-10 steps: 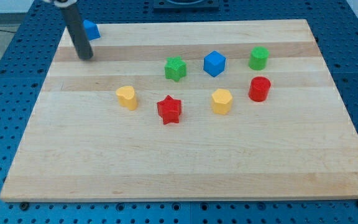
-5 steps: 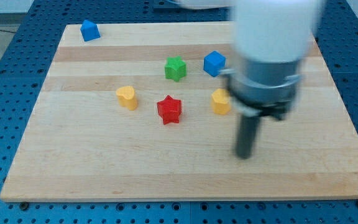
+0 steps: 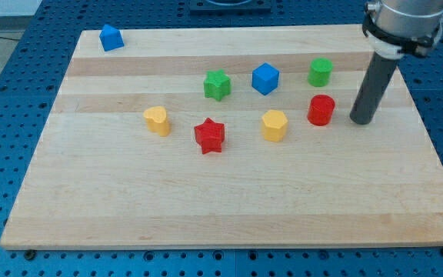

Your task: Push the red circle into the blue cube

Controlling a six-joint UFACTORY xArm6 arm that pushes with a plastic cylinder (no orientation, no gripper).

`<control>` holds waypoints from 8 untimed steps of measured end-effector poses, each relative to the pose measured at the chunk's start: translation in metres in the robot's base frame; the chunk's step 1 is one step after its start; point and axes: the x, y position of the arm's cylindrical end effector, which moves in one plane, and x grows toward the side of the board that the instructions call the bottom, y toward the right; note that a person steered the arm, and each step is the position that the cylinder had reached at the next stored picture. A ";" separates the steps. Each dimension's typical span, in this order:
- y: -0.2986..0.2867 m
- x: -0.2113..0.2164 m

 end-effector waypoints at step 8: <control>-0.124 -0.115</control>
